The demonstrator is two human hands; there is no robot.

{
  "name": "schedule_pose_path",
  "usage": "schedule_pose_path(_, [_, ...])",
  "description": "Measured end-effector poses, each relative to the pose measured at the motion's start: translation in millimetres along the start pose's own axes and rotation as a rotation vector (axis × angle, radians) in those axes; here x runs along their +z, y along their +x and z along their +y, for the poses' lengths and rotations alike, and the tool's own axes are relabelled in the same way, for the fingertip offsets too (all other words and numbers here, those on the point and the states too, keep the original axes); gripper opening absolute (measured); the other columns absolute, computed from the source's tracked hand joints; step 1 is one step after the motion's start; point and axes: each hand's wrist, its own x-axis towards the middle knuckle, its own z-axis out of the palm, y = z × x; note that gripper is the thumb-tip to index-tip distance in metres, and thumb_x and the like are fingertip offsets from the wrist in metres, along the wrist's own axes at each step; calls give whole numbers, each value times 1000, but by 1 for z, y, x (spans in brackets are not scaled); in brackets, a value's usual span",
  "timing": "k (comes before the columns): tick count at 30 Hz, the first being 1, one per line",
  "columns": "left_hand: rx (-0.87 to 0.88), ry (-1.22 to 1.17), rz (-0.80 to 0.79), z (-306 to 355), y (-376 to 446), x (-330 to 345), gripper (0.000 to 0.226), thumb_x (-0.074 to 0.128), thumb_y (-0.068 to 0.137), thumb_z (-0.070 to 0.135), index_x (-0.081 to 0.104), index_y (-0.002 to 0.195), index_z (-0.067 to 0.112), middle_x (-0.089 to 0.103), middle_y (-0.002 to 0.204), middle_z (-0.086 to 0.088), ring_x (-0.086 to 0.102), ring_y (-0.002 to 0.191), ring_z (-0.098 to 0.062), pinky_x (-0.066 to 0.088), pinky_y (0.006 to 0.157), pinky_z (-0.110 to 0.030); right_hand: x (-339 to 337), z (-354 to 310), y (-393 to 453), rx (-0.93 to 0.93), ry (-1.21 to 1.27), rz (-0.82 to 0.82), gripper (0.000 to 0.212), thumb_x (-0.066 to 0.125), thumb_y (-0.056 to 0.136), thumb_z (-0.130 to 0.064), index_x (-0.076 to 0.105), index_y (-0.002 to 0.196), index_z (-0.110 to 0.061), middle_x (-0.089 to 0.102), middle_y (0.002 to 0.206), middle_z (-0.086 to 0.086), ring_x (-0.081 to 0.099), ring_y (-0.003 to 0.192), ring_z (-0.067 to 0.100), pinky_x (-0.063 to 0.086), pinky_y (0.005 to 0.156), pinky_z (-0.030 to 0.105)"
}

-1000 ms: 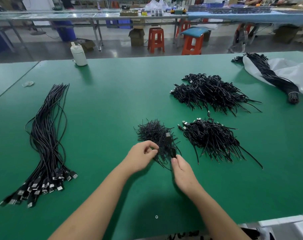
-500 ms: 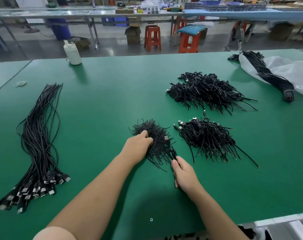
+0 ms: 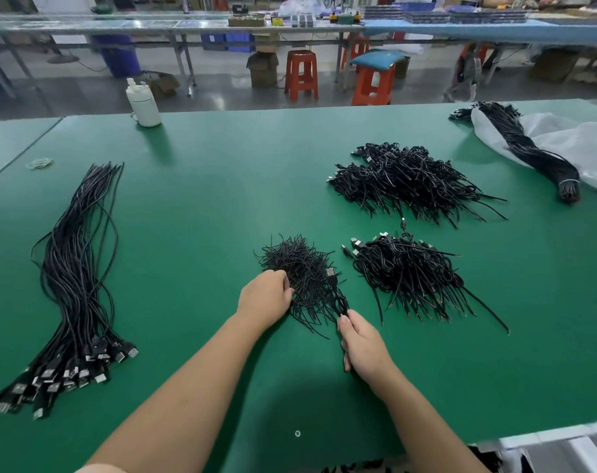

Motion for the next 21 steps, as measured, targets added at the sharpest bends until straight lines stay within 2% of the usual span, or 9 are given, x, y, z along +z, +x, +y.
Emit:
schedule_pose_path(3, [-19,-12,26,0,-2,-1,16,54,95,35,54,82,26,51,84,8,56,79,-18,40,64,-29,-1,-1,0,-4,1,-3,35,36,104,-33,35,79,-9,35,60,-6,39,45,10,44,58,41])
schedule_pose_path(7, [-31,-34,107,-4,-6,-8,11,57,94,29,57,85,23,60,79,6,56,75,-20,42,62,-29,-1,-2,-1,-5,-10,-4,36,36,104,-34,35,81,-7,35,60,-5,40,45,9,45,58,42])
schedule_pose_path(13, [-31,-200,141,-10,-22,-23,8,64,91,25,66,84,24,67,84,8,59,77,-16,50,70,-31,-2,-7,-4,-25,-6,-8,34,35,106,-29,37,84,-3,41,66,2,44,45,13,48,61,44])
schedule_pose_path(16, [-95,-413,158,-8,-34,-30,12,66,89,24,66,80,31,65,80,14,52,62,-3,44,61,-24,-4,-16,-7,-7,53,-23,33,36,106,-31,48,88,-7,51,67,3,50,50,17,51,65,43])
schedule_pose_path(18, [-145,-638,143,0,-44,-33,15,68,87,18,70,79,30,63,67,16,43,51,-1,37,53,-16,1,-27,-15,-39,83,-80,27,37,106,-29,51,87,-15,52,64,-1,52,52,16,52,67,42])
schedule_pose_path(19, [-150,-740,121,6,-49,-34,15,69,86,15,71,79,28,59,60,16,40,50,-2,35,52,-17,7,-33,-20,-78,79,-119,24,38,106,-27,51,87,-20,50,61,-4,52,52,16,52,66,41])
schedule_pose_path(21, [-117,-878,47,19,-60,-36,17,69,86,7,74,82,22,58,62,10,42,57,-6,34,57,-22,21,-44,-30,-139,57,-174,22,38,106,-25,53,89,-27,45,57,-9,52,52,16,52,64,38])
